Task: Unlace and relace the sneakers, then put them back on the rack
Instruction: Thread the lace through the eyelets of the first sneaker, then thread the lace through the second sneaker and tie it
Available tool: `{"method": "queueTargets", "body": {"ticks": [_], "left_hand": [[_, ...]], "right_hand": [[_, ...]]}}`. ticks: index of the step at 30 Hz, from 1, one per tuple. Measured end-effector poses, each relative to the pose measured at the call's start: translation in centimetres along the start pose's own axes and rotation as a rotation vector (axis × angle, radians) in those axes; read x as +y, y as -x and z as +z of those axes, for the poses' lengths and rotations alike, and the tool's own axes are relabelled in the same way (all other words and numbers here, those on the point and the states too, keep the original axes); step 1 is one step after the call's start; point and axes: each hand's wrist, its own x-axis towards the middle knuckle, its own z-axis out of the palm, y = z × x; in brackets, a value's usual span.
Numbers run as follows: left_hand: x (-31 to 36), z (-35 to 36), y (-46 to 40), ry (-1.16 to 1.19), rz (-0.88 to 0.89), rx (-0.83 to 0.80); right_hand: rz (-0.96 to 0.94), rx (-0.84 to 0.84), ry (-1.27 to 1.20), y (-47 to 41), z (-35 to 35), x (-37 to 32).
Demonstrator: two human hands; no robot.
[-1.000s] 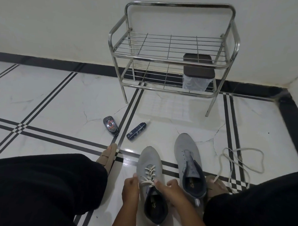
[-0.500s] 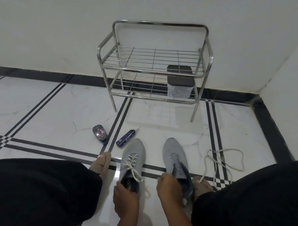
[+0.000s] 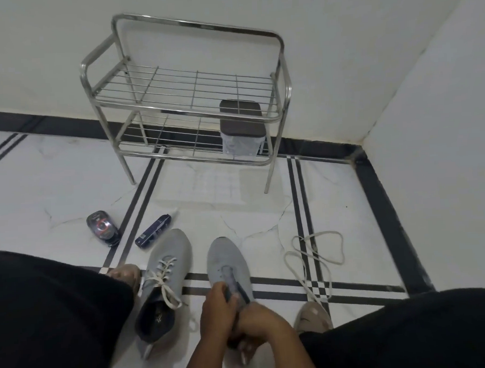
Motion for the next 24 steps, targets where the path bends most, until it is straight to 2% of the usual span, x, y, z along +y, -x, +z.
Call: {"method": "queueTargets", "body": {"ticks": [2,3,5,7,16,19,22,24], "left_hand": [[-0.3,1.0,-0.3,-0.039,-0.061,0.054],[-0.3,1.0,-0.1,-0.021,-0.087,0.081],[-0.2,1.4,-0.2,0.016,-0.103,0.120],[-0.3,1.7,-0.3,0.038,-0.113,0.130],[-1.4,1.9,-0.7,0.064,-0.066,0.119],[-1.5,1.8,-0.8,0.065,-0.077,0.126],[-1.5,2.1,-1.0,0.048,-0.115,0.152],[-1.1,2.2,-1.0,0.024,-0.134,0.174]], "right_hand": [[0.058,0.142,-0.298,-1.1,-2.4,1.2],[0.092,0.322,-0.363,-1.5,-3.5,1.9],[0.178,0.700,-0.308,-2.4,-5.9,4.1],[0.279,0.866,-0.228,-3.1,-7.6,5.6],[0.444,0.792,-0.001,-8.9,-9.8,10.2],[0.428,0.862,0.040,-9.3,-9.3,10.1],[0.230,0.941,-0.039,-9.6,-9.7,8.8],[0.066,0.908,-0.307,-9.0,-9.5,6.5]]}}
